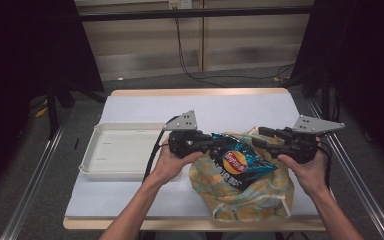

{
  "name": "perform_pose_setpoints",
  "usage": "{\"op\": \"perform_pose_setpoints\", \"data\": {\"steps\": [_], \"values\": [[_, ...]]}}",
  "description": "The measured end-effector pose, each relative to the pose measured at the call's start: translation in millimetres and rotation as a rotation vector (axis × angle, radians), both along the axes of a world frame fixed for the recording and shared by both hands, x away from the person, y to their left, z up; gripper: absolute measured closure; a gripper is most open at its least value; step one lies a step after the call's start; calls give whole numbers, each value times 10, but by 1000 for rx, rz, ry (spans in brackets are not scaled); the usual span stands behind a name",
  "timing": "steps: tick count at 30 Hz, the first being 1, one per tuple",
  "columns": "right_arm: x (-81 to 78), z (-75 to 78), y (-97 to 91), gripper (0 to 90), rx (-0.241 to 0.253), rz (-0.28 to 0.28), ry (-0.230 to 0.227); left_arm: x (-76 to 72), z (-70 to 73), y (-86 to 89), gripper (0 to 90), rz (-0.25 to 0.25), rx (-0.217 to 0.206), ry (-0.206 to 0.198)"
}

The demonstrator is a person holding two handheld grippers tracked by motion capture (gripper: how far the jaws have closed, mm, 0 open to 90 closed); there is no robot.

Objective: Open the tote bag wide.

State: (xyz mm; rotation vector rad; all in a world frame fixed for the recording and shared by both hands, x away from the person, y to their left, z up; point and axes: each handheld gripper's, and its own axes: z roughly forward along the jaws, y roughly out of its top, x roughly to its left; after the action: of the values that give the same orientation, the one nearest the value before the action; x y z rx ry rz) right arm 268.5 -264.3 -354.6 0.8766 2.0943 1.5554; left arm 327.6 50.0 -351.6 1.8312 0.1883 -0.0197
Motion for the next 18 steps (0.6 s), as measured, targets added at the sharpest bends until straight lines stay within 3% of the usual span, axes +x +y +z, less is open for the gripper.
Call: {"op": "perform_pose_setpoints", "data": {"steps": [4, 8, 9, 10, 14, 18], "values": [[-49, 86, -68, 486, 29, -40, -25, 8, 26, -27, 898, 15, 2, 11], [-139, 124, -150, 462, 34, -55, -48, 19, 120, -2, 898, 20, 6, -11], [-170, 120, -171, 458, 34, -61, -53, 24, 135, 1, 898, 13, -19, -6], [-203, 114, -194, 448, 31, -71, -60, 27, 160, 11, 898, 18, -18, -11], [-305, 98, -301, 420, 50, -104, -59, 45, 246, 17, 898, 30, -37, -11], [-348, 72, -324, 393, 43, -107, -46, 70, 312, 11, 898, 49, -29, -8]]}}
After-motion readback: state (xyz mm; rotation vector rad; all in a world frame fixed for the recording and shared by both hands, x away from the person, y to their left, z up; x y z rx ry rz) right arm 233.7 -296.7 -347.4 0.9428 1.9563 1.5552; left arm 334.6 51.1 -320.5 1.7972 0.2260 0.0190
